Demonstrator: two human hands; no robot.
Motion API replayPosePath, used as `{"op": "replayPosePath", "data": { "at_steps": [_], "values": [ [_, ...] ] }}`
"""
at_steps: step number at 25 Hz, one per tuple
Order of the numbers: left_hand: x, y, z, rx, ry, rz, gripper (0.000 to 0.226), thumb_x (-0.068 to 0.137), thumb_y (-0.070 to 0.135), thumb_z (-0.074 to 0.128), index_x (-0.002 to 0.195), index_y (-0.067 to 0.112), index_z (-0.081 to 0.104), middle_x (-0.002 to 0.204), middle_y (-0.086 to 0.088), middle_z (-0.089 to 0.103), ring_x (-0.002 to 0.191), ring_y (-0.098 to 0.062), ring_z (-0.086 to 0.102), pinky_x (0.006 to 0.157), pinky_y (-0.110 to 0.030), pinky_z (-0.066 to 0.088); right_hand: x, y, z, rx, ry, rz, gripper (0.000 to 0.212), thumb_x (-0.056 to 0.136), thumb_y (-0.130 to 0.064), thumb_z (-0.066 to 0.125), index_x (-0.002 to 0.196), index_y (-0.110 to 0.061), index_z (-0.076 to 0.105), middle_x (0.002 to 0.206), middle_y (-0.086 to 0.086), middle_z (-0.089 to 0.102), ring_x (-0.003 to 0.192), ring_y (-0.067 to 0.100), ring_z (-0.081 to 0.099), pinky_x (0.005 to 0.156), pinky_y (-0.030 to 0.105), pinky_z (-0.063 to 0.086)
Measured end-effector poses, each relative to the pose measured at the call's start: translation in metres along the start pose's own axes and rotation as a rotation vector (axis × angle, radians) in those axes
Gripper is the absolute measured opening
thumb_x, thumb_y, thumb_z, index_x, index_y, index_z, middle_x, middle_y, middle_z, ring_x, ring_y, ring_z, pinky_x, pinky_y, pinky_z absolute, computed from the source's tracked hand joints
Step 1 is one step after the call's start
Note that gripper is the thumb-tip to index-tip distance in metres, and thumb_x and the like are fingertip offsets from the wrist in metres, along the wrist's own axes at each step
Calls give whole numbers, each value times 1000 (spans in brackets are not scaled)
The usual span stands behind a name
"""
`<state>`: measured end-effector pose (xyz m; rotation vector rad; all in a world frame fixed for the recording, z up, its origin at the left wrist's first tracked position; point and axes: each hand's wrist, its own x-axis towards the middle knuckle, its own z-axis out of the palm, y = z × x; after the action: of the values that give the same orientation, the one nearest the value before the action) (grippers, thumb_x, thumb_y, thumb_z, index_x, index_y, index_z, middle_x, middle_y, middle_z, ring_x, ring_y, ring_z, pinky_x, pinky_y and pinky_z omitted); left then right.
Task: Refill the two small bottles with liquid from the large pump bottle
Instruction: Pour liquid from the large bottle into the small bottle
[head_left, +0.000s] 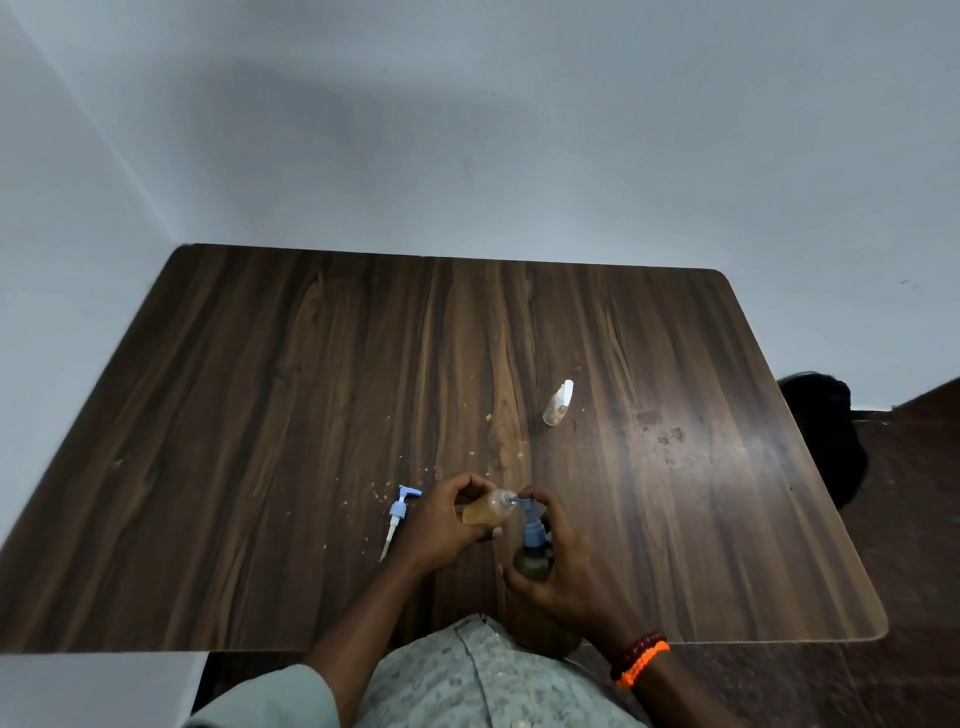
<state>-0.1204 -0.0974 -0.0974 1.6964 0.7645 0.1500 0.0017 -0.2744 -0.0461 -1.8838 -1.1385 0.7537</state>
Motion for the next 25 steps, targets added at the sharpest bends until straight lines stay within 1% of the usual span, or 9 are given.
{"op": "replayPosePath", "data": {
  "at_steps": [3,5,7,9,11,15,19,21,25],
  "values": [
    [-2,-1,2,22,-14,16,46,65,32,93,105,41,72,110,13,77,108,-11,74,98,-46,62,-1,2,0,22,14,24,64,80,-31,83,131,-24,44,110,-7,68,93,9,71,76,32,62],
    [-4,-2,3,35,-28,23,45,67,31,93,105,40,72,109,12,78,106,-12,75,98,-50,62,-1,1,1,44,30,23,54,82,-25,82,122,-20,47,101,-3,70,85,12,72,69,34,62],
    [-4,-2,3,22,-25,16,44,68,27,93,104,38,72,110,9,78,106,-13,76,98,-51,62,0,0,0,59,18,20,60,83,-23,82,129,-22,44,105,-3,70,88,12,72,73,30,62],
    [-2,0,2,8,-14,14,44,69,24,94,104,37,72,110,9,78,108,-12,75,98,-49,62,-1,1,0,55,-10,12,72,82,-27,83,140,-25,39,118,-9,67,100,8,70,83,26,61],
    [-3,1,1,9,-6,17,43,70,22,94,103,37,72,110,10,78,108,-10,75,98,-48,63,-2,2,0,29,-20,6,75,82,-31,83,142,-27,38,123,-12,64,105,7,69,87,25,60],
    [-6,-4,6,66,-26,39,43,67,35,91,106,38,71,108,14,78,105,-7,74,95,-48,63,-1,2,2,50,27,6,49,84,-25,81,121,-22,50,104,-8,70,90,8,71,74,24,59],
    [-6,-1,4,31,7,23,42,69,25,94,103,37,72,107,15,78,104,-4,74,97,-42,63,-1,3,-1,43,-22,9,71,82,-31,82,139,-30,40,118,-10,68,97,8,71,80,26,62],
    [-5,0,3,17,11,14,41,71,21,94,102,36,72,107,15,78,104,-3,74,97,-41,63,-4,4,-2,21,-25,17,75,80,-31,83,141,-29,38,119,-10,67,95,9,72,79,28,62],
    [-7,-4,4,43,-17,22,42,68,26,93,103,37,71,106,12,78,104,-10,76,95,-50,63,-3,2,-2,53,47,5,50,80,-27,82,119,-22,51,101,-13,70,86,8,72,70,25,60]
  ]
}}
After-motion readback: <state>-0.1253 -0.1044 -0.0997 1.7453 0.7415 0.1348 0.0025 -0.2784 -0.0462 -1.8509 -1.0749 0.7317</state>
